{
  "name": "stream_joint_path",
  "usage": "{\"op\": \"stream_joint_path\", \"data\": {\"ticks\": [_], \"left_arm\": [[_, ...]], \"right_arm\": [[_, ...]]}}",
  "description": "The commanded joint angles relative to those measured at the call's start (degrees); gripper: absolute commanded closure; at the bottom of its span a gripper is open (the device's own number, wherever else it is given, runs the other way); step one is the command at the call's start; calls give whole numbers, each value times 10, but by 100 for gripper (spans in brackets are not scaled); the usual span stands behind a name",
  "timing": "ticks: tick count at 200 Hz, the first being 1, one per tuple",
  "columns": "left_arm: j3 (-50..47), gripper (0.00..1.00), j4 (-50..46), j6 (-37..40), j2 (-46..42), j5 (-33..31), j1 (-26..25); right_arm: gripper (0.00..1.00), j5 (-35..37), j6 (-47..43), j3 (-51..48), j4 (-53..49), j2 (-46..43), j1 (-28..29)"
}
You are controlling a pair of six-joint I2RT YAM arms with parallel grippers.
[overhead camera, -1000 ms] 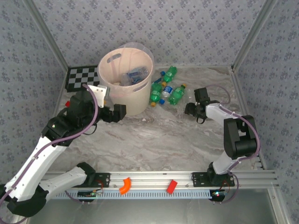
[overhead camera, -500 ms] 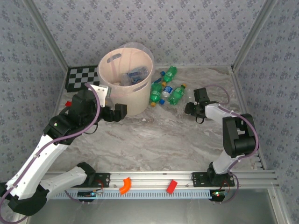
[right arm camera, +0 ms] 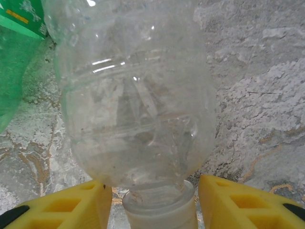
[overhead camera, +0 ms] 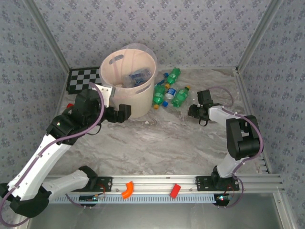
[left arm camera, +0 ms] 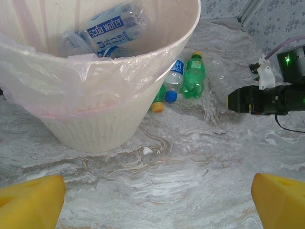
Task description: Put the plastic bottles in the bin
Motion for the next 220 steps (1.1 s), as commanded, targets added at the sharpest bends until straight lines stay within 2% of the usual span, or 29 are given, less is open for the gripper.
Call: {"op": "stream_joint_path", "data": {"ticks": [1,17,92,178,220], "left_arm": [[14,0,-5,-8,-12,2,-2],[13,0,-7,-8,-15,1,-2],[15,0,-6,-7,-15,1,-2],[12,0,3,-11,-19,0,-2],[7,0,20,-25,-19,1,-2]], "right_arm": [[48,1,-4,2,-2,16,4],[49,2,-4,-1,0,16,3],[67,19,-7,-12,-8,-26,11],[71,49,5,-37,-19,-159,41],[71,72,-25,-41,-24,-262,90]]}}
